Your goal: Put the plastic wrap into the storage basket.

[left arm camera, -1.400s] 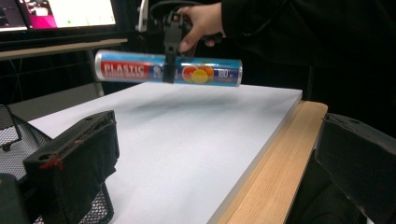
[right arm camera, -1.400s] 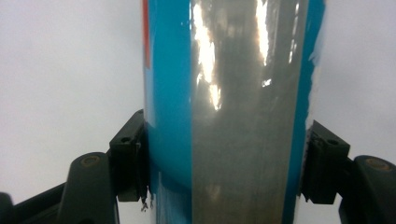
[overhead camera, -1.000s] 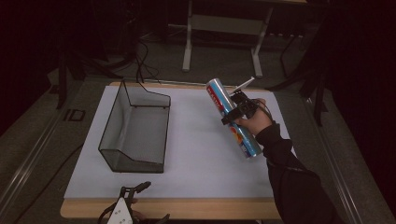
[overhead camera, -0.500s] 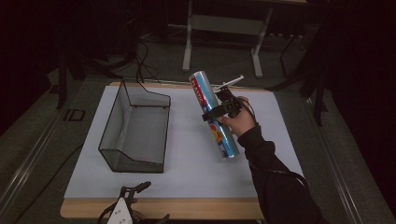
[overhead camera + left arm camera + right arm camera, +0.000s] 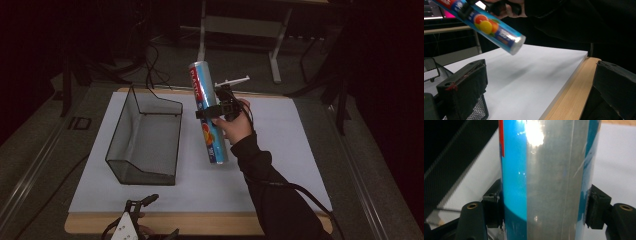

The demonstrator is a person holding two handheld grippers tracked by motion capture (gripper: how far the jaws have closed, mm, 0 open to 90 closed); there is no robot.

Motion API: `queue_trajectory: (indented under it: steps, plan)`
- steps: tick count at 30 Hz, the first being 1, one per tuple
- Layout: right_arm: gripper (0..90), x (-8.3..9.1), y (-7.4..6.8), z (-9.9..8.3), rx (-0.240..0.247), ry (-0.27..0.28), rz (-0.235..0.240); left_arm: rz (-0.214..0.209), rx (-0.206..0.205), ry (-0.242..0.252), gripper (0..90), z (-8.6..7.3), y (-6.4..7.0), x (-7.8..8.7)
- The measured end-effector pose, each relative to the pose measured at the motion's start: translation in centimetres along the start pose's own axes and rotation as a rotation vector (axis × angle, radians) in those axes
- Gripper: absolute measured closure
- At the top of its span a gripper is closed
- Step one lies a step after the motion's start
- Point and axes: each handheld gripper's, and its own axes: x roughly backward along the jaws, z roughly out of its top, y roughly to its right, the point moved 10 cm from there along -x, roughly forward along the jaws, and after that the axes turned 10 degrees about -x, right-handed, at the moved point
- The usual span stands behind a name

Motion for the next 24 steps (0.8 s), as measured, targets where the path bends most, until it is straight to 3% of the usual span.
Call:
queue_trajectory:
  steps: [5, 9, 13, 18, 21, 24]
  plan:
    - [32.0, -0.5, -1.4, 0.6, -0.020, 0.041, 0.021, -0.012, -0.008, -0.004, 0.2, 0.0, 0.3, -0.1]
    - [32.1, -1.3, -2.7, 1.2, -0.067, 0.072, 0.059, -0.011, -0.007, -0.004, 0.2, 0.0, 0.3, -0.1]
    - [32.0, -2.0, -3.8, 1.6, -0.066, 0.094, 0.061, -0.005, -0.005, -0.006, 0.2, 0.0, 0.2, -0.2]
    - [32.0, -3.0, -5.3, 1.7, -0.100, 0.138, 0.111, -0.002, -0.017, -0.009, 0.2, 0.1, 0.2, -0.1]
    - [32.1, -3.8, -6.3, 1.7, -0.119, 0.133, 0.148, 0.001, -0.011, -0.004, 0.2, 0.2, 0.1, -0.1]
    - [32.0, -4.6, -7.2, 1.7, -0.123, 0.141, 0.151, -0.007, -0.010, -0.007, 0.2, 0.2, 0.3, -0.2]
